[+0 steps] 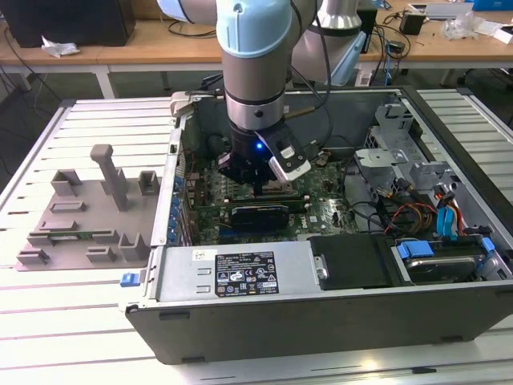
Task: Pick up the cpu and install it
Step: 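Install the second cpu locking lever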
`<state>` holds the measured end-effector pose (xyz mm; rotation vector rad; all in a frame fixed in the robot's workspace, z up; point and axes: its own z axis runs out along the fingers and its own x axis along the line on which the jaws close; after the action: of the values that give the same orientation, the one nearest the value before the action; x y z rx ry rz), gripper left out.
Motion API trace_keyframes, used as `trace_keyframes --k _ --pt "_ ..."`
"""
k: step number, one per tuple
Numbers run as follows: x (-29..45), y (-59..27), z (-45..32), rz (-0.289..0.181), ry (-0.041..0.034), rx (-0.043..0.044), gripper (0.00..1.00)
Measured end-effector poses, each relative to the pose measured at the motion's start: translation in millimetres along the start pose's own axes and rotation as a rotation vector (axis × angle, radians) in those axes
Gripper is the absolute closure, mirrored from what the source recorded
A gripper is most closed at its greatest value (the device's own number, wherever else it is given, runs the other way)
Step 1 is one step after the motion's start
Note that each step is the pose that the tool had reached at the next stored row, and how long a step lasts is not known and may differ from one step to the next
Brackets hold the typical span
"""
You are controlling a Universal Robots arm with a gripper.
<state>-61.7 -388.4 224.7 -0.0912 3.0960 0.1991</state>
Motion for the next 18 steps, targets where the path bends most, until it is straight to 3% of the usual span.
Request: trace_keyframes --k 8,11,14,16,18 --pt "1.2 -2.1 -3.5 0.000 0.0000 0.0012 0.89" --pt "1.5 -1.7 -8.1 -0.001 0.0000 0.0013 0.89" --pt "0.9 0.3 -23.3 -0.001 0.0001 0.0040 0.89" --pt "0.7 1.0 -28.9 -0.001 0.0003 0.0053 0.89" --pt "0.1 2.9 -43.7 -0.001 0.0004 0.0083 0.89"
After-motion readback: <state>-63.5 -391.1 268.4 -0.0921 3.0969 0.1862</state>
